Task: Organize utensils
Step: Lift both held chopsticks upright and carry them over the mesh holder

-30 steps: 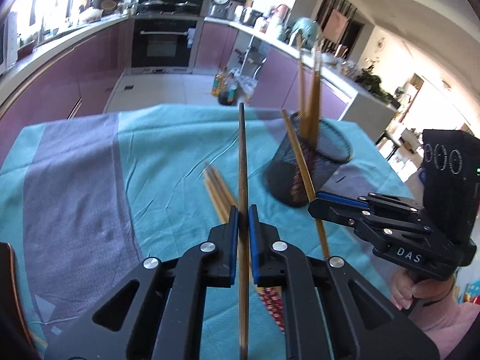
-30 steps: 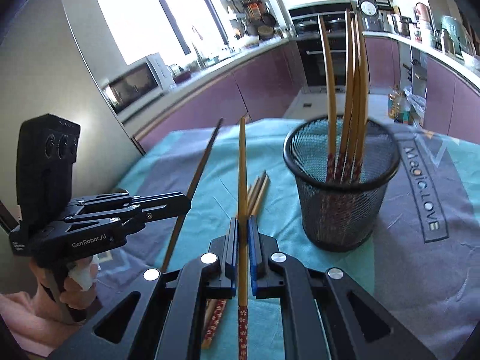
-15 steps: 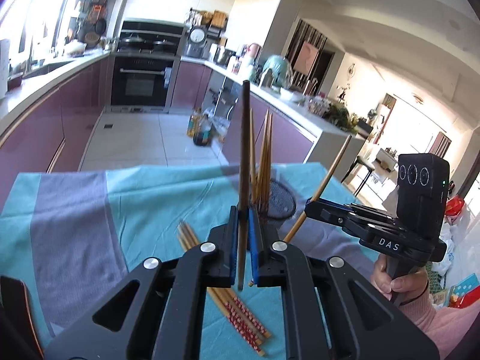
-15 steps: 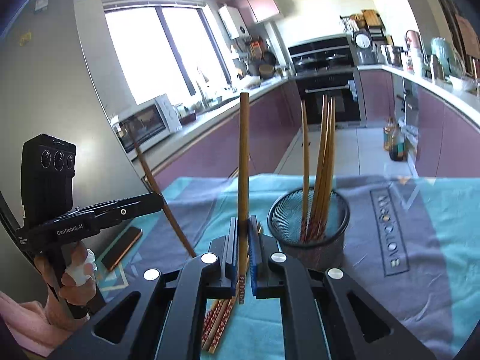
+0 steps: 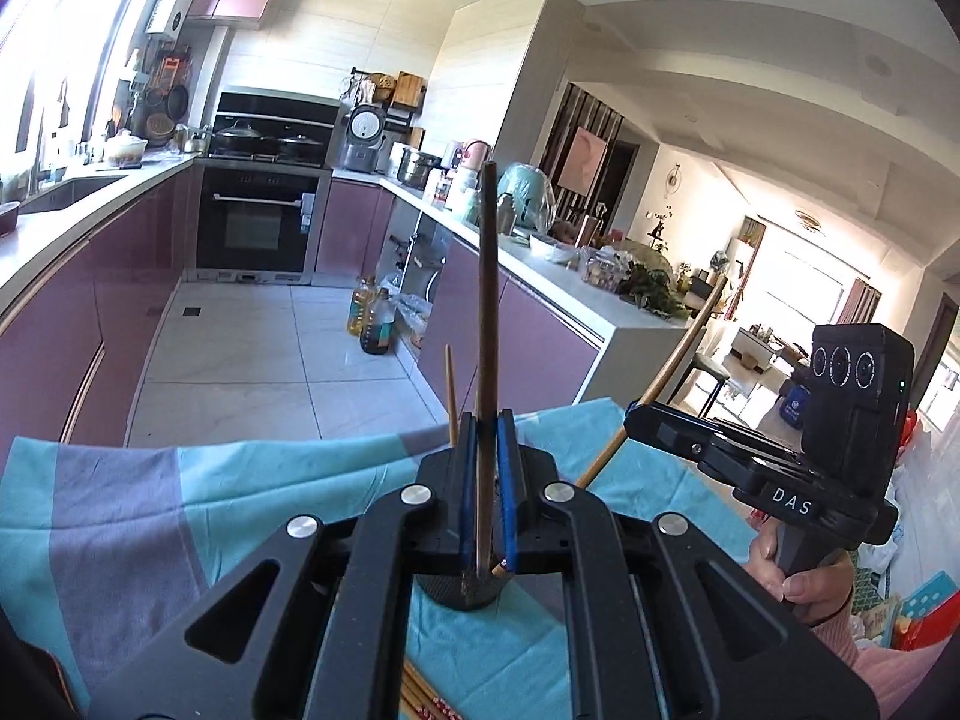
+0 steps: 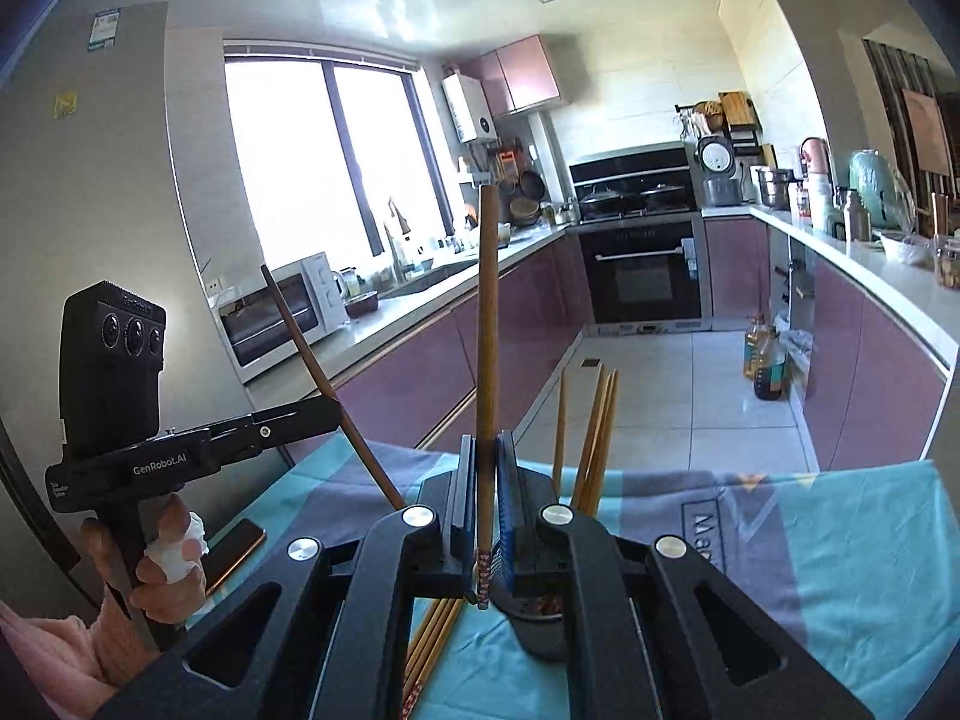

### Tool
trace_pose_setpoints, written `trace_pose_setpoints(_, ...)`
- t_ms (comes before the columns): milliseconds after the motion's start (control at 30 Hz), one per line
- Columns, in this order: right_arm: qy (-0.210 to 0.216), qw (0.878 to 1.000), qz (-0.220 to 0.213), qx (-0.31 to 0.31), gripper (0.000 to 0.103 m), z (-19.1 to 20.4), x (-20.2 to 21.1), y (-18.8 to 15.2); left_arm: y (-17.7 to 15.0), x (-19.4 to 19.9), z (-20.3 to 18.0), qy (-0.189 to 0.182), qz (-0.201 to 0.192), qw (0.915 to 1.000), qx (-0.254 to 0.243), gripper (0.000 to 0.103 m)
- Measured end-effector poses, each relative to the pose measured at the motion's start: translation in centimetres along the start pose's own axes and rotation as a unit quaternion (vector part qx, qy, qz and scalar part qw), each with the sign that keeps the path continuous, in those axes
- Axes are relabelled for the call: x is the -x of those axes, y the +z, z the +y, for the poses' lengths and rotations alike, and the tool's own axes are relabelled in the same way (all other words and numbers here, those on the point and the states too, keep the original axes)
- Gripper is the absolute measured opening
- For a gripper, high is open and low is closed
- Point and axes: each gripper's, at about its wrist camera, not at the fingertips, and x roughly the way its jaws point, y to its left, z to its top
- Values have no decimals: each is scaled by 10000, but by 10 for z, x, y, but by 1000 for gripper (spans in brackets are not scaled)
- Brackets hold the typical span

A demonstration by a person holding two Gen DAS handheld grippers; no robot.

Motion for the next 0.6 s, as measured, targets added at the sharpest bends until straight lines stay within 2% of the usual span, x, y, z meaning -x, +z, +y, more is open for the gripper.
trace_pose_setpoints(233,-149,9999,2,42,6,-9,-5,10,14,-22,-10,14,73,9997,-234,7)
trace_pose_setpoints(600,-268,9970,714,100,6,-10,-39,-13,-11,-67,-12,285,936,9937,-543,7)
